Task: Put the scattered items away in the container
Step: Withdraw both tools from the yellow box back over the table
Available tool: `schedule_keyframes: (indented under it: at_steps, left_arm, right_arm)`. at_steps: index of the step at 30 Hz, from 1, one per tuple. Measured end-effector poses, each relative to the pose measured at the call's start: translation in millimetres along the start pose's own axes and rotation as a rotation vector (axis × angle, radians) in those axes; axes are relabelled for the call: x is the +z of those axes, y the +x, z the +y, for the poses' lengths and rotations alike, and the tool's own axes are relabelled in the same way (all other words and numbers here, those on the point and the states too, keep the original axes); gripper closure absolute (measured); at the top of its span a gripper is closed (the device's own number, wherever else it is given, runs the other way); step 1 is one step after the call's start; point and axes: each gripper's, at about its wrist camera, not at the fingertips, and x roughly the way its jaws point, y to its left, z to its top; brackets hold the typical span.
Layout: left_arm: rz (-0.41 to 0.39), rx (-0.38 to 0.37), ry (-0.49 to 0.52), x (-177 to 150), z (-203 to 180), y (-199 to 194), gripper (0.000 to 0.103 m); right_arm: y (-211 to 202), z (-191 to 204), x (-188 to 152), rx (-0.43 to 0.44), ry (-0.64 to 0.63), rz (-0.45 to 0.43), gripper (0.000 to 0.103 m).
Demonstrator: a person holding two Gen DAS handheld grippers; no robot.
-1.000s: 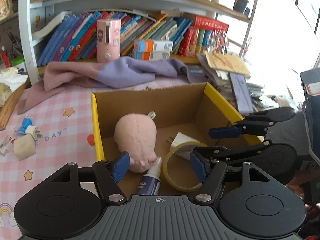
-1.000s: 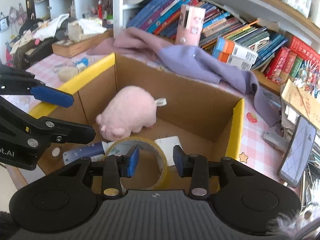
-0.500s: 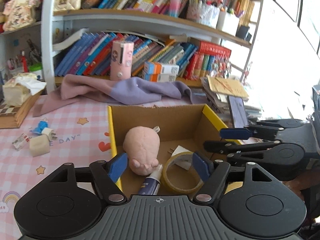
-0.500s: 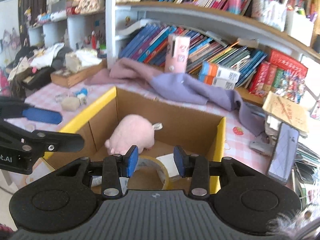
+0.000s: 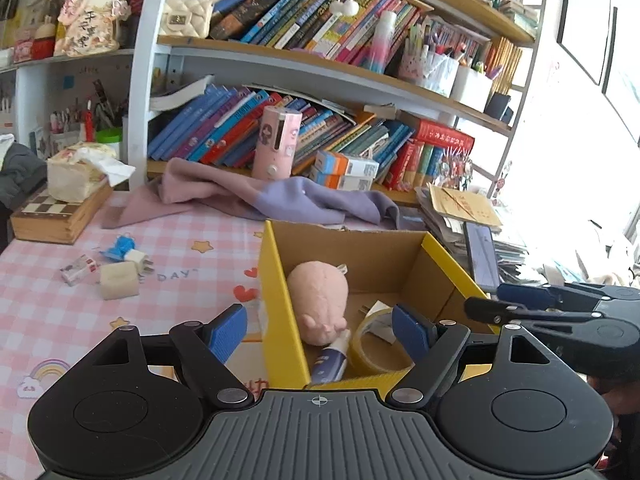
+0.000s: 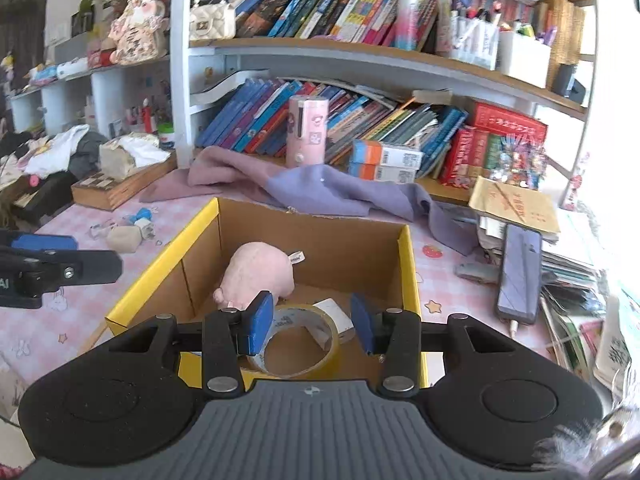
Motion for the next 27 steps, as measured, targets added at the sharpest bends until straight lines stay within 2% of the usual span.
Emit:
schedule_keyframes:
  at_steps: [8,14,24,26,27]
  left_arm:
    - [-0.056,0.034,0.057,-16,33,-49,0.022]
    - [-0.067,0.025,0.036,-31,60,-85,0.02]
    - [0.002,0.035,0.025,-68,99,-128,0.019]
    - [0.027,0.044,0.029,-75,103,-134,0.017]
    - [0.039,0.051,0.032,-78,106,-136,0.013]
  right_arm:
    - [-34,32,-18,-0.134,0.098,-0.048,0.06]
    - [-66,68,-35,-0.195,0.114,-0.046,0.056]
    - [-99,138,-76,-0.192,0.079,0.05,0.049]
    - [-101,149,-81,-0.177,0.079,0.071,0.041]
    - [-101,155,-83,-0.167,0.08,0.081,0.041]
